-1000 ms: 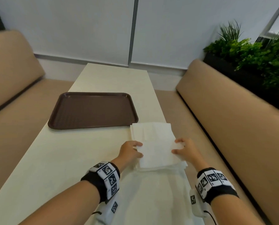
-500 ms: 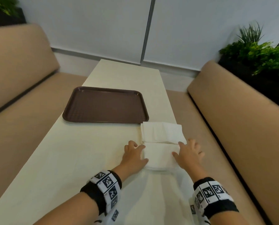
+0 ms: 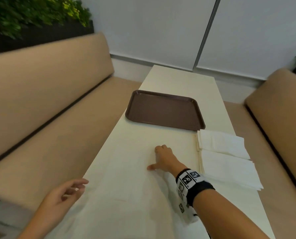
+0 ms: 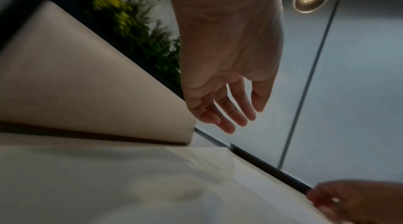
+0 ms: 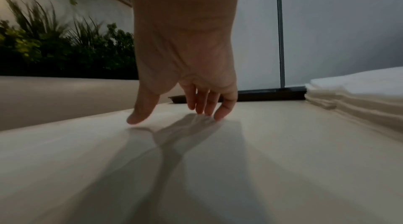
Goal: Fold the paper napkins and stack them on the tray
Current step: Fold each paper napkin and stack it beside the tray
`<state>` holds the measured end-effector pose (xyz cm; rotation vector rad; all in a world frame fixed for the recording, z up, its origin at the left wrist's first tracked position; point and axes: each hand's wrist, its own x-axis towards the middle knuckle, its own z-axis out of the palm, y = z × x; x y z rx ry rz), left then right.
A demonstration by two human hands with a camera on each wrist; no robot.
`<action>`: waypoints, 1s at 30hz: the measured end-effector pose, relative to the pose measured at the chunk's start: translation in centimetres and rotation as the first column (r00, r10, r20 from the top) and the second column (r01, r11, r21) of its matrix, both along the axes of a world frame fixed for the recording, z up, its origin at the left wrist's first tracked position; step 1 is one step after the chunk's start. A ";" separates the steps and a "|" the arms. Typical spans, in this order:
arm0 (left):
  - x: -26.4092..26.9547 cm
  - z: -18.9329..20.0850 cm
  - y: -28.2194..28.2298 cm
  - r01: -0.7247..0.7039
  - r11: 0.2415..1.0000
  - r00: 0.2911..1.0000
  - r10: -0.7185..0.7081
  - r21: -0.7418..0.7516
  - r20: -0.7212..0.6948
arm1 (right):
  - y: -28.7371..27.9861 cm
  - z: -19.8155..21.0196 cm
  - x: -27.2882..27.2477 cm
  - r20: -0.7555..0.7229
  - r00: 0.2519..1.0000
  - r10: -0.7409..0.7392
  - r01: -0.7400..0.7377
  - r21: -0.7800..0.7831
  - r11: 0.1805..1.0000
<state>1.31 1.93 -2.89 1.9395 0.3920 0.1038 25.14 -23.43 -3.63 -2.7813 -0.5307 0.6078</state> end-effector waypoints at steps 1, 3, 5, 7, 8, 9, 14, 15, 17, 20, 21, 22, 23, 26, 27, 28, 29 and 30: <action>-0.7 0.0 0.7 -0.037 0.999 0.999 0.037 -0.012 -0.002 | 0.4 -0.1 0.0 -0.025 0.999 -0.033 0.033 0.014 0.999; -1.6 0.6 1.6 -0.107 0.993 0.994 0.106 -0.054 -0.021 | 1.0 -0.1 -0.1 -0.065 0.996 -0.055 0.056 0.009 0.998; -2.2 0.9 2.2 -0.119 0.991 0.993 0.119 -0.059 -0.004 | 1.4 0.0 -0.5 -0.063 0.998 -0.024 0.024 0.000 1.000; -1.8 1.3 2.4 -0.110 0.992 0.994 0.111 -0.055 0.018 | 1.4 0.7 -1.3 -0.063 0.998 -0.023 0.031 0.131 0.991; -1.5 1.4 2.4 -0.104 0.993 0.994 0.106 -0.058 0.041 | 1.2 1.3 -1.8 -0.060 0.998 -0.014 0.027 0.223 0.974; -1.1 2.0 2.2 -0.104 0.990 0.993 0.110 -0.099 0.050 | 0.9 2.2 -2.4 -0.061 0.998 -0.005 0.023 0.314 0.949; 3.6 4.8 -0.5 0.028 0.959 0.990 0.012 -0.284 0.139 | -2.2 10.7 -6.4 -0.112 0.992 0.060 0.036 0.700 0.713; 4.8 5.5 -1.3 0.097 0.940 0.989 -0.053 -0.326 0.139 | -2.9 12.6 -7.2 -0.094 0.994 0.062 0.027 0.734 0.679; 6.9 7.1 -3.3 0.250 0.886 0.967 -0.206 -0.390 0.152 | -4.4 15.6 -8.8 -0.045 0.998 0.047 0.005 0.774 0.633; 8.7 9.8 -6.6 0.446 0.785 0.894 -0.409 -0.431 0.181 | -6.8 18.5 -10.4 0.019 1.000 0.003 -0.017 0.823 0.567; 8.9 10.7 -7.6 0.489 0.757 0.871 -0.451 -0.434 0.195 | -7.5 19.0 -10.8 0.027 0.999 -0.023 -0.010 0.839 0.543; 9.1 11.4 -8.5 0.514 0.733 0.855 -0.477 -0.445 0.204 | -8.2 19.5 -11.2 0.032 0.998 -0.051 -0.001 0.855 0.518; 9.2 11.9 -9.3 0.531 0.705 0.842 -0.499 -0.471 0.202 | -9.0 19.8 -11.5 0.033 0.996 -0.082 0.011 0.874 0.485; 9.1 12.7 -11.0 0.526 0.572 0.813 -0.555 -0.629 0.176 | -11.1 19.9 -12.3 0.018 0.983 -0.182 0.056 0.918 0.392; 9.1 12.7 -11.5 0.522 0.534 0.802 -0.572 -0.665 0.171 | -11.7 19.8 -12.6 0.008 0.978 -0.206 0.072 0.924 0.376; 9.1 12.9 -12.1 0.517 0.503 0.795 -0.582 -0.692 0.171 | -12.2 19.5 -12.9 -0.011 0.975 -0.221 0.091 0.930 0.356; 9.2 12.9 -12.6 0.511 0.485 0.794 -0.583 -0.710 0.173 | -12.7 19.2 -13.1 -0.040 0.974 -0.225 0.115 0.936 0.332; 9.2 13.0 -13.1 0.500 0.477 0.802 -0.570 -0.723 0.178 | -13.2 18.8 -13.3 -0.073 0.972 -0.222 0.140 0.942 0.305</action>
